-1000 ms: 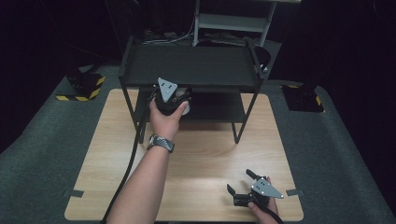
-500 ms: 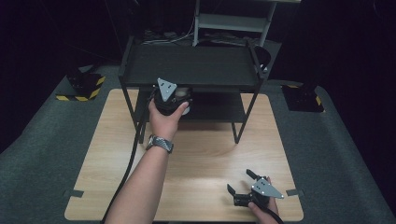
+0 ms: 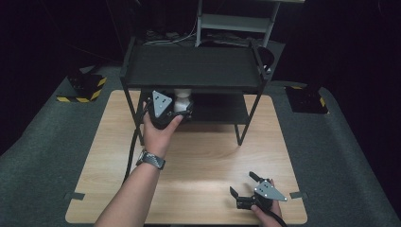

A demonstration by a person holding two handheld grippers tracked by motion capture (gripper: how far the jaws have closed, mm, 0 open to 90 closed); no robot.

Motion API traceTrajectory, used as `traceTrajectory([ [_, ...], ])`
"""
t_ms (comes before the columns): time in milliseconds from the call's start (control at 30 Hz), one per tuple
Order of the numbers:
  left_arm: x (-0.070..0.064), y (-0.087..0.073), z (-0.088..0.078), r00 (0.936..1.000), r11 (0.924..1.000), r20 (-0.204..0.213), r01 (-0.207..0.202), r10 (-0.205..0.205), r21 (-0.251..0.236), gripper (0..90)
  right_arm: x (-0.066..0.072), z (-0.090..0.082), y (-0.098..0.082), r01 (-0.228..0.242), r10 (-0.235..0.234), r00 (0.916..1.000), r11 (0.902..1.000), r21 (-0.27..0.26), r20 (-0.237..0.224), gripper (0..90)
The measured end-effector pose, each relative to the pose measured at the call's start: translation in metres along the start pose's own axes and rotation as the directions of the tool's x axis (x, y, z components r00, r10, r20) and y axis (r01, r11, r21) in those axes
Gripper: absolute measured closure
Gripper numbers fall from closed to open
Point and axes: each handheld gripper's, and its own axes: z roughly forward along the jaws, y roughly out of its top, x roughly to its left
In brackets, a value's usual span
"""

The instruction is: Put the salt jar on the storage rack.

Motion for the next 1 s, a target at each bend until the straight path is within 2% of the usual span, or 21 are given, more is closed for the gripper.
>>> traceTrajectory([
  [133,0.002,-0.009,-0.019,0.9998,0.9996,0.015,-0.014,0.015,-0.025,0.5,0.001,0.0,0.0,0.003,-0.003,1.0,1.0,0.002,0.003,0.5],
  [233,0.003,-0.014,-0.028,0.9997,0.9993,0.019,-0.014,0.015,-0.034,0.5,0.001,0.0,0.0,0.005,-0.005,1.0,1.0,0.003,0.004,0.5],
  [267,0.004,-0.019,-0.037,0.9996,0.999,0.023,-0.015,0.016,-0.042,0.5,0.001,0.0,0.0,0.007,-0.007,1.0,1.0,0.004,0.004,0.5],
  [367,0.005,-0.024,-0.044,0.9996,0.9988,0.023,-0.015,0.016,-0.046,0.5,0.001,0.0,0.001,0.009,-0.009,0.9999,0.9999,0.005,0.005,0.4],
  [433,0.008,-0.034,-0.055,0.9996,0.9987,0.028,-0.006,0.008,-0.051,0.5,0.001,0.0,0.001,0.01,-0.01,0.9999,0.9999,0.006,0.005,0.5],
  [500,0.009,-0.037,-0.059,0.9995,0.9986,0.031,-0.002,0.003,-0.053,0.5,0.002,0.0,0.001,0.011,-0.011,0.9999,0.9999,0.006,0.006,0.5],
  [667,0.013,-0.06,-0.083,0.9991,0.9976,0.037,-0.021,0.023,-0.065,0.5,0.002,0.0,0.001,0.014,-0.014,0.9999,0.9999,0.006,0.007,0.5],
  [800,0.015,-0.071,-0.094,0.9987,0.9975,0.041,-0.027,0.03,-0.065,0.5,0.002,0.001,0.001,0.015,-0.015,0.9999,0.9999,0.006,0.008,0.5],
  [833,0.015,-0.08,-0.103,0.9986,0.9975,0.047,-0.022,0.026,-0.066,0.5,0.003,0.001,0.001,0.016,-0.016,0.9998,0.9998,0.006,0.009,0.5],
  [1000,0.016,-0.094,-0.116,0.9981,0.998,0.059,-0.01,0.014,-0.063,0.5,0.003,0.001,0.001,0.017,-0.017,0.9998,0.9998,0.008,0.009,0.5],
])
